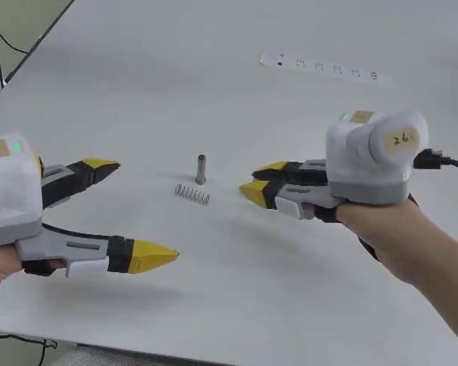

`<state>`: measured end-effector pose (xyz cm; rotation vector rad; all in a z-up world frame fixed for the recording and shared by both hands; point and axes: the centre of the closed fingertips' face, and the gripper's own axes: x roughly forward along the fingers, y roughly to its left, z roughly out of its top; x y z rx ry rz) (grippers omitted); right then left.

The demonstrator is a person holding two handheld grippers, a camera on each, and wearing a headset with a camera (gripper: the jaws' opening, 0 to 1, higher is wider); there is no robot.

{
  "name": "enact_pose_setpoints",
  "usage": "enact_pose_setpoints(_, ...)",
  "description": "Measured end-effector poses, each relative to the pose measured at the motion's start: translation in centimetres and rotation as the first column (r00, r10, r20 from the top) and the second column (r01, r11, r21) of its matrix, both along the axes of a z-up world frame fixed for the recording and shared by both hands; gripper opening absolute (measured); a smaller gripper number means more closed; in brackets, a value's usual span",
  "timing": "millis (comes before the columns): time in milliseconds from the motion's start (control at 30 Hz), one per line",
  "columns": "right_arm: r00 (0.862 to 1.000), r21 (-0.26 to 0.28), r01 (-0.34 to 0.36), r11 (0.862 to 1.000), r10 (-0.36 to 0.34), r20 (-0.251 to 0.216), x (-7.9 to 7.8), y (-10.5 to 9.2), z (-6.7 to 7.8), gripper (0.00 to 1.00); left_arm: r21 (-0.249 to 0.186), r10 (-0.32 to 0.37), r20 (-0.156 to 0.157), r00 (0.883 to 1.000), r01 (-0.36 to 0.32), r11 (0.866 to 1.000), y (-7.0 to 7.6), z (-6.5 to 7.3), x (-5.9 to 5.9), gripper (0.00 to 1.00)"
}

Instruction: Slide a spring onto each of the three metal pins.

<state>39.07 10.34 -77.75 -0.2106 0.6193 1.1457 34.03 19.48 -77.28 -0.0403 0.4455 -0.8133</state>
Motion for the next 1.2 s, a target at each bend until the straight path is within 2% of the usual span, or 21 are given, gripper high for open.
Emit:
enact_pose_setpoints(367,0.996,-0.046,-0.093,0.995,0.093,0.004,-1.3,2.5,0.6,0.15,-0.002,-0.045,0.004,0.999,0.045,0.999,-0.3,0.5,-0.3,0.98)
enact_pose_setpoints(567,0.991,-0.091,-0.133,0.987,0.135,0.016,-1.7,3.8,0.5,0.15,-0.001,-0.055,0.005,0.998,0.055,0.998,0.3,0.7,-0.5,0.98)
enact_pose_setpoints(833,0.984,-0.17,-0.171,0.971,0.178,0.026,-1.5,5.2,-0.7,0.15,-0.002,-0.076,0.01,0.997,0.076,0.997,0.7,1.1,-0.7,0.98)
enact_pose_setpoints(967,0.981,-0.217,-0.182,0.959,0.193,0.03,-0.6,5.7,-2.0,0.15,-0.003,-0.081,0.013,0.997,0.081,0.997,1.0,1.1,-0.7,0.98)
enact_pose_setpoints(1200,0.975,-0.28,-0.209,0.937,0.223,0.019,-0.3,6.2,-3.4,0.14,-0.012,-0.104,0.016,0.994,0.104,0.995,1.1,1.1,-1.0,0.98)
